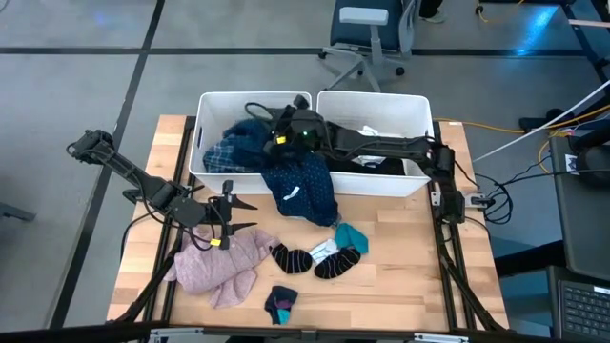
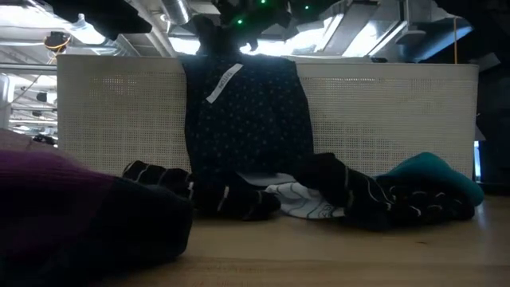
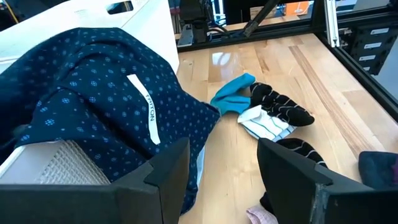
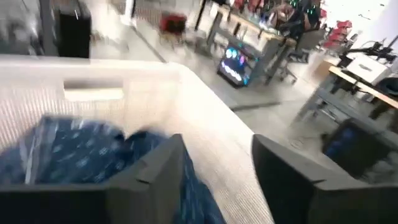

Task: Sort clothes
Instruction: Put the dark blue shirt into the left white bin

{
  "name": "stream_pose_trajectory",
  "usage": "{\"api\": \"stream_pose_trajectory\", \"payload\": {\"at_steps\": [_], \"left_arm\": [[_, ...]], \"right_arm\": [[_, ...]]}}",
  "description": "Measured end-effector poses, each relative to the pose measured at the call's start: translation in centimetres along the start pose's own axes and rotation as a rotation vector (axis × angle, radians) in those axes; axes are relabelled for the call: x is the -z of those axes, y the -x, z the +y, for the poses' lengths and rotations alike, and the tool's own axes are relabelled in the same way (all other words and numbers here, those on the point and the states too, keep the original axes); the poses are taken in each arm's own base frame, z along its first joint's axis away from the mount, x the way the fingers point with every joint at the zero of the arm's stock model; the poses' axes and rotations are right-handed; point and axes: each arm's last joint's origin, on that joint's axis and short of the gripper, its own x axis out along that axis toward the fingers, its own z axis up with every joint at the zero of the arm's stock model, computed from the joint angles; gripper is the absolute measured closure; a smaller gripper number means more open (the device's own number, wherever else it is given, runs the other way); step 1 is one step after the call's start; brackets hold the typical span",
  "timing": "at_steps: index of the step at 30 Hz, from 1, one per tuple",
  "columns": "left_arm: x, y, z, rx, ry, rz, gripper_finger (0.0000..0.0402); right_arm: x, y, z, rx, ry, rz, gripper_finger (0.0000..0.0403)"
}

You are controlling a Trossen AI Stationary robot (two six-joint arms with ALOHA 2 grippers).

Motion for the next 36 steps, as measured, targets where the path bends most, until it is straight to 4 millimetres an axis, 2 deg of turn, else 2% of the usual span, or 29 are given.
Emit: {"api": "stream_pose_trajectory", "payload": {"at_steps": [3, 6, 9, 13, 16, 18, 22, 25, 29, 36], "left_arm": [[0.1, 0.0, 0.0, 0.0, 0.0, 0.005, 0.0222], [0.1, 0.0, 0.0, 0.0, -0.001, 0.005, 0.0222], [0.1, 0.0, 0.0, 0.0, -0.001, 0.005, 0.0222], [0.1, 0.0, 0.0, 0.0, 0.014, 0.005, 0.0222], [0.1, 0.0, 0.0, 0.0, 0.014, 0.006, 0.0222], [0.1, 0.0, 0.0, 0.0, 0.017, 0.006, 0.0222], [0.1, 0.0, 0.0, 0.0, 0.022, 0.007, 0.0222], [0.0, 0.0, 0.0, 0.0, 0.026, 0.003, 0.0222], [0.0, 0.0, 0.0, 0.001, 0.027, 0.002, 0.0222], [0.0, 0.0, 0.0, 0.001, 0.017, -0.002, 0.0222]], "right_arm": [[-1.1, 1.6, 0.5, 0.035, 0.051, 0.02, 0.0163], [-3.2, 4.4, 1.0, 0.08, 0.114, 0.015, 0.0137], [-5.4, 8.2, 1.6, 0.133, 0.191, 0.025, 0.0125], [-7.7, 14.1, 3.2, 0.142, 0.25, 0.039, 0.0123], [-8.2, 18.4, 4.8, 0.089, 0.255, 0.074, 0.0123], [-7.8, 20.9, 5.9, 0.025, 0.262, 0.116, 0.0123], [-5.6, 24.8, 8.0, -0.085, 0.289, 0.257, 0.0123], [-2.9, 26.5, 9.2, -0.099, 0.29, 0.368, 0.0123], [2.2, 26.8, 10.6, -0.034, 0.306, 0.473, 0.0123], [11.3, 25.1, 12.2, 0.043, 0.242, 0.51, 0.0123]]}}
